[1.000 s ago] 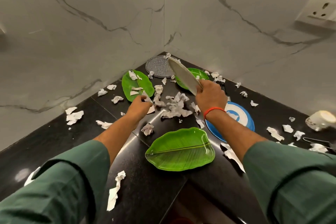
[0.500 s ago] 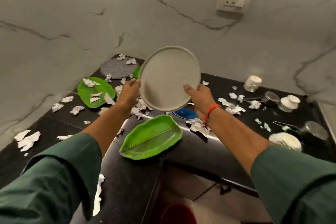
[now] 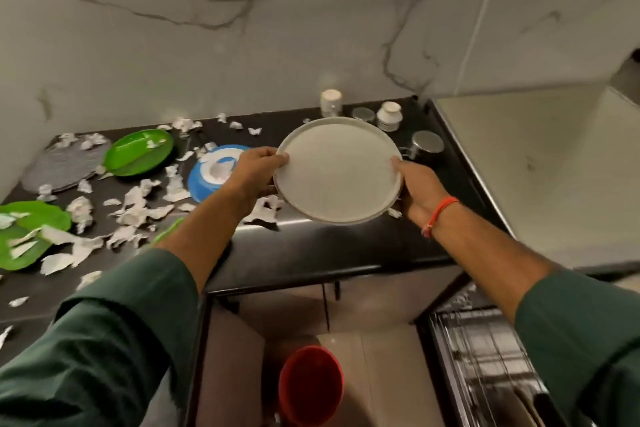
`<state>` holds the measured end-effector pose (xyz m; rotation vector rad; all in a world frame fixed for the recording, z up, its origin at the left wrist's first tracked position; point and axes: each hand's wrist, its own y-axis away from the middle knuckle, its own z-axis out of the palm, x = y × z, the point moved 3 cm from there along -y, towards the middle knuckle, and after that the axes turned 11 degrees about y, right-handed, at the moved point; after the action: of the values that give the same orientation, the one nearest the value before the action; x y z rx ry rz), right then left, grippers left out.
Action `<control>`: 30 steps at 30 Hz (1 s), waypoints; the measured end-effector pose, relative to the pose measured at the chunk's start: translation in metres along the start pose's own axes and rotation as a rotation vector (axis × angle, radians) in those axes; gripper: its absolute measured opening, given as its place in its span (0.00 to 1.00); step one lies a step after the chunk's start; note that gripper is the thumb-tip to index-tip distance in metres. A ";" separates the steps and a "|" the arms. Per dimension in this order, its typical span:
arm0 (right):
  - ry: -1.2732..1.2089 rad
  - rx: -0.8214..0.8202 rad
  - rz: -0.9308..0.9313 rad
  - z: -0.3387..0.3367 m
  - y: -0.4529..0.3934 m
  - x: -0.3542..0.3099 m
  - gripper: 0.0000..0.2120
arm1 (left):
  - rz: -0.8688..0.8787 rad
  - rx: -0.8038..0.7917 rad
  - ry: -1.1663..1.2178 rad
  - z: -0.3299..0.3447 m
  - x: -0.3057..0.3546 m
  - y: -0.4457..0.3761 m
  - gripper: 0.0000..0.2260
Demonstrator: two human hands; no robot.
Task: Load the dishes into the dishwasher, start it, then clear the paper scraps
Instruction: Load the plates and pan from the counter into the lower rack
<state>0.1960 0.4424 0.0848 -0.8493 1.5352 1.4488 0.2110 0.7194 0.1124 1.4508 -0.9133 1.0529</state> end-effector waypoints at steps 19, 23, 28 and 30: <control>-0.145 0.428 0.173 -0.416 0.137 0.115 0.12 | -0.139 -0.666 -0.354 0.417 -0.070 0.091 0.08; -0.252 0.557 0.210 -0.470 0.180 0.156 0.12 | -0.150 -0.838 -0.423 0.492 -0.096 0.116 0.04; -0.379 0.730 0.296 -0.515 0.222 0.196 0.11 | -0.229 -1.026 -0.486 0.574 -0.132 0.143 0.06; -0.395 0.812 0.331 -0.528 0.235 0.210 0.13 | -0.283 -1.085 -0.513 0.605 -0.145 0.152 0.07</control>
<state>-0.1678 -0.0432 -0.0166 0.1694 1.7740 0.9664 0.0997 0.0985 0.0010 0.8464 -1.2982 -0.1144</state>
